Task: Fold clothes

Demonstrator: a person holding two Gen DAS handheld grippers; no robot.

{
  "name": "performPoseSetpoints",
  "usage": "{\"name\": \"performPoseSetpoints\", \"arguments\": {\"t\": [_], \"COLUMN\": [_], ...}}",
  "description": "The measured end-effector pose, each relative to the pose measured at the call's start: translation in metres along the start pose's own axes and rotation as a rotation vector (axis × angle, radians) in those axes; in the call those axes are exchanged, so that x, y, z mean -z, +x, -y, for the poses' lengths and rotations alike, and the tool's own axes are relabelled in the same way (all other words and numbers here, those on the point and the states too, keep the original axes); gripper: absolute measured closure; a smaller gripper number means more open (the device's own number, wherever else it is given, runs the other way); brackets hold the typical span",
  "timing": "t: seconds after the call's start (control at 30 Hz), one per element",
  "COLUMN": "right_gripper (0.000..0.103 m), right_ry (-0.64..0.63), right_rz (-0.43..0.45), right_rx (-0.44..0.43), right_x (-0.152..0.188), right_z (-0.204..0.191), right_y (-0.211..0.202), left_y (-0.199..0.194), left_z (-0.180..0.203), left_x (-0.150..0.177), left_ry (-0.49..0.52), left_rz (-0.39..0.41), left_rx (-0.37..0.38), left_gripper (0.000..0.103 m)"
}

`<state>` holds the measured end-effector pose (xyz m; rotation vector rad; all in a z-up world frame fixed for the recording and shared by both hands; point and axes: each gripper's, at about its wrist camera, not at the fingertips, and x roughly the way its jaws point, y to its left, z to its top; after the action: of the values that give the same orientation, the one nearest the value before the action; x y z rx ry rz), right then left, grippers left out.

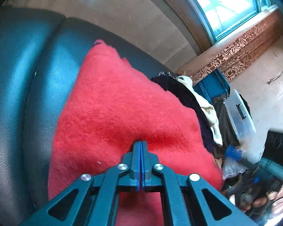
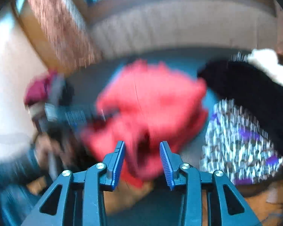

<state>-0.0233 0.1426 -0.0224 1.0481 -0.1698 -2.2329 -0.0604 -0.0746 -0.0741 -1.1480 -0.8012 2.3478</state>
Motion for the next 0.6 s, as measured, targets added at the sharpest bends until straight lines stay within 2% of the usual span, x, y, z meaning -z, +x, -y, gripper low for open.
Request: {"name": "performPoseSetpoints", "arguments": {"t": [0.03, 0.07, 0.1, 0.13, 0.2, 0.27, 0.33, 0.4, 0.43, 0.5, 0.6], "right_gripper": [0.052, 0.046, 0.035, 0.029, 0.024, 0.022, 0.015, 0.015, 0.015, 0.019, 0.013], "right_ry": [0.035, 0.072, 0.134, 0.200, 0.310, 0.384, 0.411, 0.355, 0.333, 0.258, 0.196], "right_rz": [0.058, 0.116, 0.165, 0.212, 0.278, 0.317, 0.307, 0.257, 0.225, 0.255, 0.193], "right_rx": [-0.008, -0.014, -0.036, -0.061, -0.090, -0.062, 0.013, 0.201, 0.269, 0.306, 0.367], "right_x": [-0.009, -0.017, -0.025, -0.032, -0.043, -0.048, -0.047, -0.036, -0.029, -0.017, -0.025], "right_z": [0.002, 0.004, 0.008, 0.013, 0.016, 0.022, 0.032, 0.041, 0.051, 0.054, 0.043], "right_y": [-0.002, -0.004, -0.001, 0.003, 0.019, 0.043, 0.072, 0.099, 0.109, 0.109, 0.120], "left_y": [-0.002, -0.004, -0.005, -0.006, -0.007, -0.004, -0.005, -0.004, -0.001, -0.002, -0.003], "left_z": [0.006, 0.011, 0.015, 0.018, 0.018, 0.017, 0.010, 0.001, -0.005, -0.011, 0.000], "left_x": [-0.001, -0.001, -0.001, 0.000, 0.004, 0.011, 0.019, 0.028, 0.033, 0.038, 0.034], "left_ry": [0.021, 0.044, 0.067, 0.090, 0.104, 0.107, 0.102, 0.088, 0.073, 0.056, 0.082], "left_rz": [0.009, 0.013, 0.014, 0.012, 0.005, 0.002, -0.011, -0.040, -0.065, -0.043, -0.043], "left_rx": [-0.002, -0.012, -0.026, -0.032, -0.027, -0.013, 0.007, 0.024, 0.030, 0.048, 0.018], "left_gripper": [0.085, 0.085, 0.085, 0.083, 0.083, 0.083, 0.084, 0.092, 0.102, 0.102, 0.102]}}
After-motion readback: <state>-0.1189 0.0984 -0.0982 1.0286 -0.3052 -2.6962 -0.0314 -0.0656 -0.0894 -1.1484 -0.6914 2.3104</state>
